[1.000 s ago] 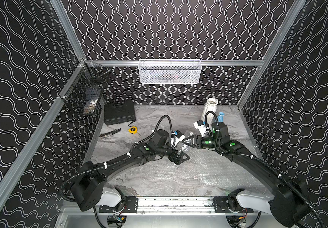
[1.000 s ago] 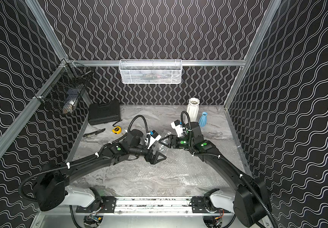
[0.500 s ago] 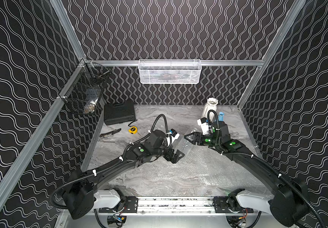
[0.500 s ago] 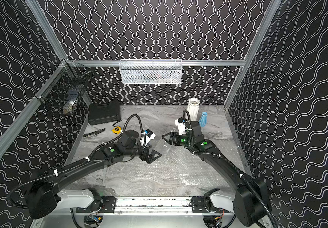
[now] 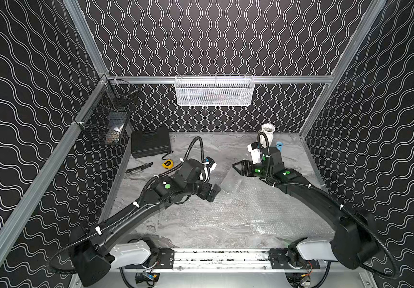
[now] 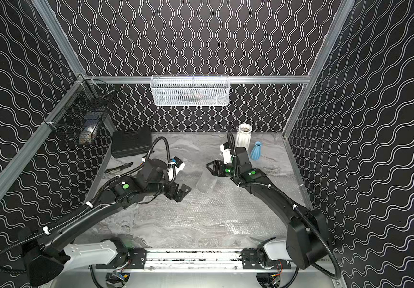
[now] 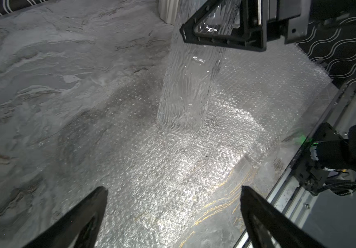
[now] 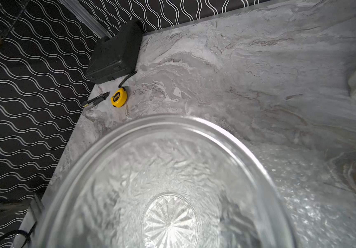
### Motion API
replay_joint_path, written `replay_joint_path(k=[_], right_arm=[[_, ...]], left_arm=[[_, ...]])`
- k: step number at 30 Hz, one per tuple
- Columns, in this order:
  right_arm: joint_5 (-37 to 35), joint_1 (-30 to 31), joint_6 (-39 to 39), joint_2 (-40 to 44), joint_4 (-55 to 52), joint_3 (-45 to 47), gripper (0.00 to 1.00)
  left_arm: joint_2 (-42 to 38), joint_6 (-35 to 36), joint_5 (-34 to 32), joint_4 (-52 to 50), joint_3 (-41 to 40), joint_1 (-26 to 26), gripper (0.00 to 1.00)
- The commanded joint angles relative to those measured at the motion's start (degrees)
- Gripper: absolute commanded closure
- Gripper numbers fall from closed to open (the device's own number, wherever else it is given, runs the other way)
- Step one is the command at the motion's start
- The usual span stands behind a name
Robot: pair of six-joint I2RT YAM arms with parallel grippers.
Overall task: Unwrap the vase from the bubble wrap
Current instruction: Place the vase at the center of the board.
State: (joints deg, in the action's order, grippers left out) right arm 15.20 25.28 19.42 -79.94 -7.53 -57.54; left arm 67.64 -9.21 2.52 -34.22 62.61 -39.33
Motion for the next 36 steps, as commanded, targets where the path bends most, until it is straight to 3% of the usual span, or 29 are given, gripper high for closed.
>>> replay_joint_path(k=[1,23,36], right_arm=[[-3.2,-0.1,-3.3,-2.3,4.3,-2.8,0.5],[-24.1,-1.3,-10.8,-21.0,14.2,-17.2,0.5],[-29.8,-2.7,-13.9,-29.2,18.9,-22.6,0.5]], left_arm=[[-0.8,2.9,-3.2,-3.3,-1.4,1.5,0.01],[0.5,3.4,-3.9,-2.7,-4.0,5.6,0.01],[1.4,3.7,-2.8,-2.5,-4.0,7.2,0.01]])
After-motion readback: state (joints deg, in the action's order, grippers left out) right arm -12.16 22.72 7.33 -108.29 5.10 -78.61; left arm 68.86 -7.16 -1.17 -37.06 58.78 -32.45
